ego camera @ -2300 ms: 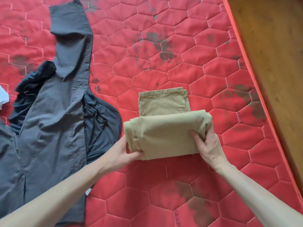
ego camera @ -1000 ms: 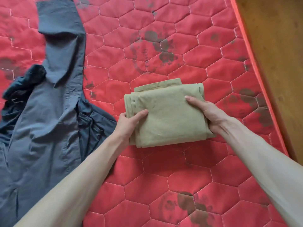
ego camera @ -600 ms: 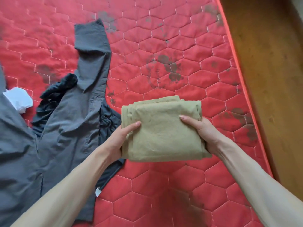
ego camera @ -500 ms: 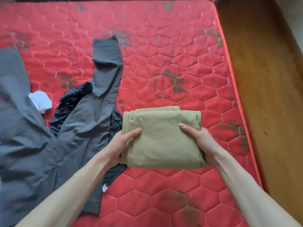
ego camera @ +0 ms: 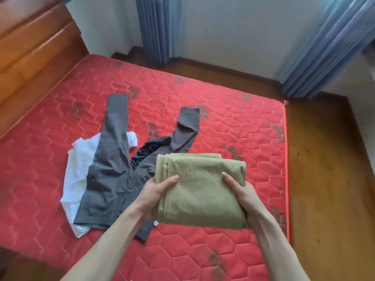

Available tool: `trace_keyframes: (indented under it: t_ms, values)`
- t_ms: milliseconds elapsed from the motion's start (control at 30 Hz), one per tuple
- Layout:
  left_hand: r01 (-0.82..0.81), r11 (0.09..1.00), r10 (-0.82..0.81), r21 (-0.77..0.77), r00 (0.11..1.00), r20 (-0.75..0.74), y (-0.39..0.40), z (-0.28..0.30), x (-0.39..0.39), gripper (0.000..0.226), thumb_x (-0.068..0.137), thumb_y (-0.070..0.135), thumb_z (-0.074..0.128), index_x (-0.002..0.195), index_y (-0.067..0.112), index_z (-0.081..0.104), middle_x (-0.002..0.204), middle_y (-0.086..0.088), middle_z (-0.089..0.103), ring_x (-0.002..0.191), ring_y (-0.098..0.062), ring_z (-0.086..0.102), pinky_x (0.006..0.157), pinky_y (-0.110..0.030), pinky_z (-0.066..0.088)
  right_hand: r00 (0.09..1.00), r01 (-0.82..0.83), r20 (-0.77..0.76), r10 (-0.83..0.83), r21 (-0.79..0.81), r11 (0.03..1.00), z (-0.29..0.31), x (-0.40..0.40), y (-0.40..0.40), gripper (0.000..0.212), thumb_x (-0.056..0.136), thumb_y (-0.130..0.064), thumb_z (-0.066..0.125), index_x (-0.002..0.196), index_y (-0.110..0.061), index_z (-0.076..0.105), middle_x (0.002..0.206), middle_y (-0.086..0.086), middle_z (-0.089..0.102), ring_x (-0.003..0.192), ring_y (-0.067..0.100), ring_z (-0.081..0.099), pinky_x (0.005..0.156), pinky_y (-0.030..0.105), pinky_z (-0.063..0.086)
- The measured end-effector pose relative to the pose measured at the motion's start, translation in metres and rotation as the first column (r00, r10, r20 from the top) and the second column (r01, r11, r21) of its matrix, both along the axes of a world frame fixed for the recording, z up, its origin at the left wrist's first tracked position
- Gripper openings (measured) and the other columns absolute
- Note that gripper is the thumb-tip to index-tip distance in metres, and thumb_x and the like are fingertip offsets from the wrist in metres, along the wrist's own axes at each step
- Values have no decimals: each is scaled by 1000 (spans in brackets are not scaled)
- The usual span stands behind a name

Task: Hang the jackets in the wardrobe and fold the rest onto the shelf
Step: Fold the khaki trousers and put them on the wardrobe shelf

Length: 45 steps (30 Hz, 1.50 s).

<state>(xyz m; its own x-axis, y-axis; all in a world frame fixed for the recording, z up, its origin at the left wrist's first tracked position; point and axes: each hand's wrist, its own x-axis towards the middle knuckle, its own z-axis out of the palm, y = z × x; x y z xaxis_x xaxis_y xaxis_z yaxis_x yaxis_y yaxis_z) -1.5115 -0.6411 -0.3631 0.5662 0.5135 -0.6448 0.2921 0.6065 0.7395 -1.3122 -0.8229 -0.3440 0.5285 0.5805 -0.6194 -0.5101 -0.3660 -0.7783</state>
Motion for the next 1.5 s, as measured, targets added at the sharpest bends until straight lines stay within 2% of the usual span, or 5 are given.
trace_keyframes:
  t_ms: [600,733,900,1200,1500]
  values:
    - [-606,788,571,107,785,242,-53,148,-212,33,92,20,75,121,5,75,118,-21,76,107,-38,75,88,-48,64,771,-628,20,636,189,755,130,-137,86,44,78,-45,89,114,-21,78,119,18,76,107,36,74,80,41,62]
    - [-720,682,681,128,689,250,-59,159,-277,28,93,20,74,117,5,78,118,-22,75,111,-42,73,105,-58,53,719,-688,61,692,200,698,148,-209,119,45,75,-46,90,108,-18,80,112,18,77,97,33,77,71,36,62]
    - [-809,581,767,91,582,270,-69,170,-380,36,90,26,78,122,10,76,120,-19,75,110,-37,74,91,-49,62,606,-780,31,795,216,587,159,-314,146,33,76,-51,87,101,-30,82,109,13,79,96,32,78,69,37,62]
    - [-903,396,864,168,428,263,-93,177,-586,41,88,37,82,125,23,75,126,-9,75,117,-31,72,107,-54,50,385,-903,46,922,227,365,164,-534,191,47,70,-53,91,106,-24,82,114,14,78,101,32,77,73,38,63]
    - [-939,294,911,181,332,243,-94,181,-730,40,80,48,87,117,36,78,124,-3,76,112,-26,75,86,-42,63,239,-942,20,971,247,227,162,-690,233,50,74,-50,91,113,-20,80,120,14,76,108,34,75,79,41,63]
